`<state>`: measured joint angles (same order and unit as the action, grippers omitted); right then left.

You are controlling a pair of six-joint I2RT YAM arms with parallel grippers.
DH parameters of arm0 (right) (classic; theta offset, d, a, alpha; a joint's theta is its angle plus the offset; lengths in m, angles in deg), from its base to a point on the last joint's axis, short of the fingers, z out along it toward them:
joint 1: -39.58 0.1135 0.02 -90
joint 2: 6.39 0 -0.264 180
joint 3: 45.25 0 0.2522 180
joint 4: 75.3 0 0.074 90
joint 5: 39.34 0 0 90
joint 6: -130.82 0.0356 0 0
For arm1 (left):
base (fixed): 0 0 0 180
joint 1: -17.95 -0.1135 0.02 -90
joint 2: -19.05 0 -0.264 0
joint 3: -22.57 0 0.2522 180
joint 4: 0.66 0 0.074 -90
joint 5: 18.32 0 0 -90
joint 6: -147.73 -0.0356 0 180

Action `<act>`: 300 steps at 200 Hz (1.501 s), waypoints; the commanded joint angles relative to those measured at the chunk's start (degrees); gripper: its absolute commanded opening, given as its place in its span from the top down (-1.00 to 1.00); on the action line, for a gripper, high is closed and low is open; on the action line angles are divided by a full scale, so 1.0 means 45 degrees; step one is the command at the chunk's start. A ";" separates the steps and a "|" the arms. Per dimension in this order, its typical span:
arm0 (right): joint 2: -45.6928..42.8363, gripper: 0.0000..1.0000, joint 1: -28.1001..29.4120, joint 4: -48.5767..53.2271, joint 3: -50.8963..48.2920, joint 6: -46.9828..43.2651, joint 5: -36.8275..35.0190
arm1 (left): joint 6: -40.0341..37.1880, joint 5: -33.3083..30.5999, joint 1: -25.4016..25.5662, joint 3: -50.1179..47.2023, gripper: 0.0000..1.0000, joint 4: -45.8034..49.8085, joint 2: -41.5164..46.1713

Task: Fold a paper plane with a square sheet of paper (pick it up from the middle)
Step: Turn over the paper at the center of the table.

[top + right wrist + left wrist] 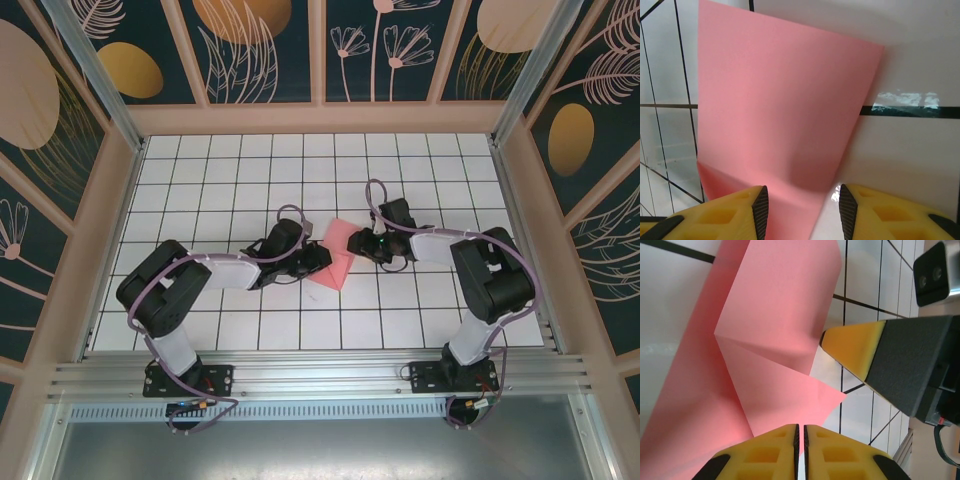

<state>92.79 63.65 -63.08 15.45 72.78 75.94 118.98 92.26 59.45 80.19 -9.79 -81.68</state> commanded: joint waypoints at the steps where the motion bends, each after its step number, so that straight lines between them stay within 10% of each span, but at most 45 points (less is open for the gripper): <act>1: 0.0441 0.11 -0.0131 -0.0555 0.0341 0.0162 0.0030 | -0.0177 0.0104 0.0045 0.0402 0.71 -0.0032 -0.0603; 300: -0.0168 0.27 0.0079 -0.3181 -0.1635 -0.0189 0.3685 | 0.0200 -0.0027 0.0197 0.0636 0.73 0.0283 -0.1603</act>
<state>93.77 63.00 -75.51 9.66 73.46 89.14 119.31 92.21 59.97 82.86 -8.50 -88.10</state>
